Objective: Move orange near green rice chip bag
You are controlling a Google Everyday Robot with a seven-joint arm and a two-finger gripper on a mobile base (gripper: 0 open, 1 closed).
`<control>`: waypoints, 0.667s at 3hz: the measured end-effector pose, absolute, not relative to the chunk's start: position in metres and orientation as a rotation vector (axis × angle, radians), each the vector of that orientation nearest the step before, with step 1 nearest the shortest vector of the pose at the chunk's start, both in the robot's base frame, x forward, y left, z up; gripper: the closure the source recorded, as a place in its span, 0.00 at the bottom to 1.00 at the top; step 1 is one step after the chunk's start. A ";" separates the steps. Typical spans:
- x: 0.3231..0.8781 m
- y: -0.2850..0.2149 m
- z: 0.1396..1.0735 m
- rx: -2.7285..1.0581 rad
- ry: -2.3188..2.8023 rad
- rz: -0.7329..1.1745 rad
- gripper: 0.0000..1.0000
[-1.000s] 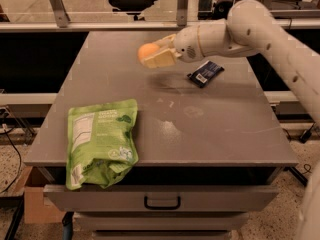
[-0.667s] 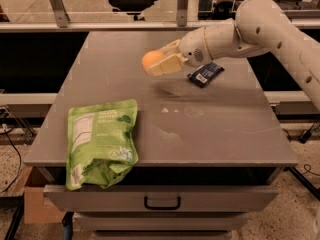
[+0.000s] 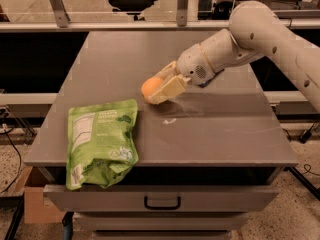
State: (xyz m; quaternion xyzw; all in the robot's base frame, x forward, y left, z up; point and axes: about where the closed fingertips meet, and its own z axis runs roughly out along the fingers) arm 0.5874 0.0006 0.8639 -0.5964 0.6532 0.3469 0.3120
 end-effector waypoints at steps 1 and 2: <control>0.574 -0.001 0.851 -1.641 1.715 0.940 0.57; 0.566 -0.005 0.846 -1.662 1.711 0.934 0.33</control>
Offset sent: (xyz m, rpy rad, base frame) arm -0.0284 -0.0161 -0.0219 -0.0471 -0.0024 0.0685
